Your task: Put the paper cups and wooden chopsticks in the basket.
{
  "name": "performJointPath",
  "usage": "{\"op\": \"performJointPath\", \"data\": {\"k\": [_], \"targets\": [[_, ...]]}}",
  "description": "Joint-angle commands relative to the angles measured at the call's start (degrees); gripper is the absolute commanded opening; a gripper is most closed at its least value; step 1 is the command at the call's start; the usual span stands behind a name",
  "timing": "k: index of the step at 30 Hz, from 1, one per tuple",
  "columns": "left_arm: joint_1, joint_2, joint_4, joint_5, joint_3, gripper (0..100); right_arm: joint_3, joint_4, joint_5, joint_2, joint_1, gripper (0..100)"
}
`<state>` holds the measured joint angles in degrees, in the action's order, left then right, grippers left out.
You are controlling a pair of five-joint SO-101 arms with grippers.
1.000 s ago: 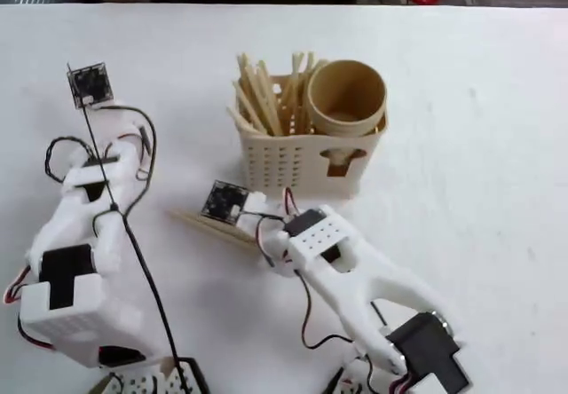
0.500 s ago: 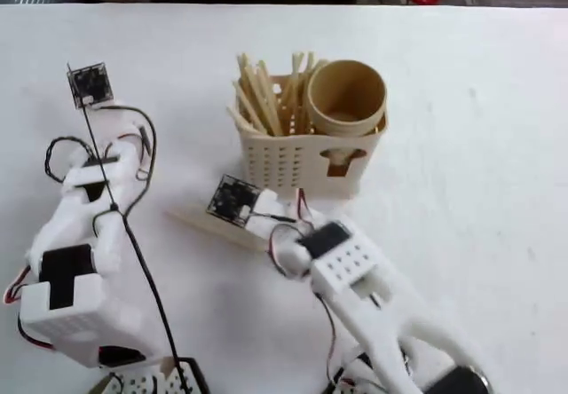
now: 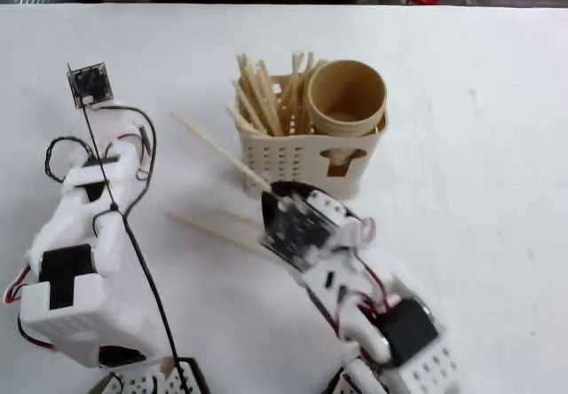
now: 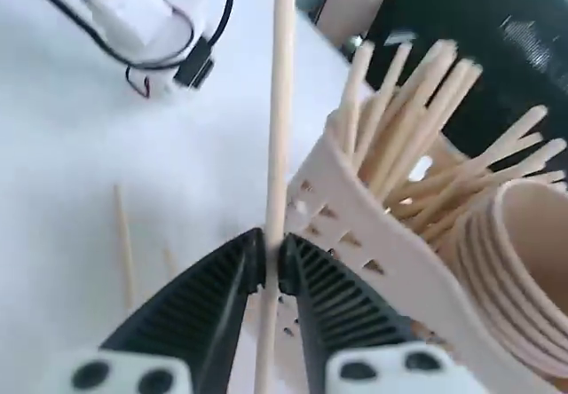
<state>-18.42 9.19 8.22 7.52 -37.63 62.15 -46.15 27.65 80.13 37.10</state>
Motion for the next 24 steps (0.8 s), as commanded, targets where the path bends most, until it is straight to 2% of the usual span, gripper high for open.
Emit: {"op": "performJointPath", "data": {"k": [1, 6, 19, 24], "targets": [[0.66, -0.13, -1.14, -0.70, 2.64, 5, -4.48, 0.22, -0.97, 4.00, -0.31, 1.6], [0.66, -0.13, -1.14, -0.70, 2.64, 5, -13.63, 0.92, -1.58, 1.10, -0.40, 1.6], [0.66, -0.13, -1.14, -0.70, 2.55, 5, -23.30, 29.14, -1.76, -25.89, -0.57, 1.7], [0.66, -0.13, -1.14, -0.70, 2.46, 5, -26.99, 34.24, -1.76, -34.24, -0.66, 1.7]]}}
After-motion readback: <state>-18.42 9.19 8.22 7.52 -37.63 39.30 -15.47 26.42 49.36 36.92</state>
